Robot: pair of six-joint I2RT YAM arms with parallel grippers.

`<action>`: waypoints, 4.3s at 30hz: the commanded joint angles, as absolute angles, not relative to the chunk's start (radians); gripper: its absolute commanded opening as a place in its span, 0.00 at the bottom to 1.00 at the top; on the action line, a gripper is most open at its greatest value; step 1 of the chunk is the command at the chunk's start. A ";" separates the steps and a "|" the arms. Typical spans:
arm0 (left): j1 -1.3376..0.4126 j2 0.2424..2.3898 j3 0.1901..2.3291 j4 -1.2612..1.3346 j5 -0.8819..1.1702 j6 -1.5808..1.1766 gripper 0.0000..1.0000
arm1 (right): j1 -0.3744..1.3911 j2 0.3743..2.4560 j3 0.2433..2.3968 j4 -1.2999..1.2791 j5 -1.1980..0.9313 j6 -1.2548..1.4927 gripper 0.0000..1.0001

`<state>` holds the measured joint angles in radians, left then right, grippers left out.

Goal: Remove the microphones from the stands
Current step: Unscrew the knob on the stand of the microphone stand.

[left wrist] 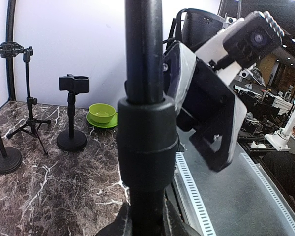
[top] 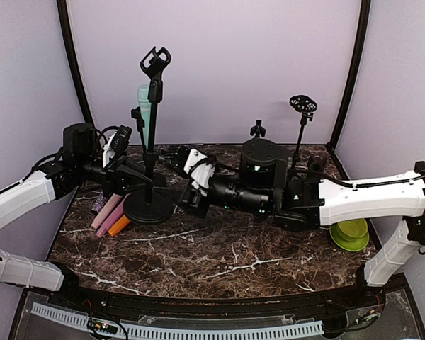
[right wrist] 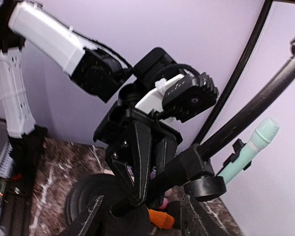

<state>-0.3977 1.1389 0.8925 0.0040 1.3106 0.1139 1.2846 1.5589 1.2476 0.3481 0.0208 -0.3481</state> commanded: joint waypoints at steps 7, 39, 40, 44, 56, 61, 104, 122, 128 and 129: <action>-0.402 1.120 0.899 0.057 1.368 0.084 0.00 | 1.360 1.625 1.230 0.569 0.381 -0.770 0.49; -0.404 1.108 0.879 0.036 1.356 0.142 0.00 | 1.361 1.684 1.341 0.530 0.392 -0.873 0.07; -0.403 1.108 0.878 0.032 1.356 0.147 0.00 | 1.360 1.682 1.342 0.520 0.383 -0.860 0.06; -0.405 1.105 0.880 0.012 1.347 0.199 0.00 | 1.353 1.673 1.362 0.462 0.326 -0.765 0.00; -0.404 1.097 0.926 -0.063 1.240 0.428 0.00 | 1.171 1.601 1.356 0.388 -0.216 0.050 0.00; -0.405 1.097 0.922 -0.057 1.234 0.425 0.00 | 1.067 1.560 1.287 0.510 -0.446 0.380 0.06; -0.404 1.082 0.920 -0.121 1.273 0.444 0.00 | 1.113 1.679 1.503 0.191 -0.345 -0.114 0.18; -0.405 1.073 0.919 -0.116 1.261 0.460 0.00 | 1.017 1.652 1.423 0.323 -0.611 0.264 0.54; -0.404 1.085 0.918 -0.061 1.284 0.363 0.00 | 1.054 1.635 1.376 0.402 -0.456 0.153 1.00; -0.403 1.086 0.918 -0.061 1.288 0.361 0.00 | 1.062 1.643 1.382 0.404 -0.441 0.143 1.00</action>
<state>-0.3977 1.1103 0.9024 -0.1535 1.2201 0.4305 1.0302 1.6569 1.3888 0.3000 -0.5434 0.2127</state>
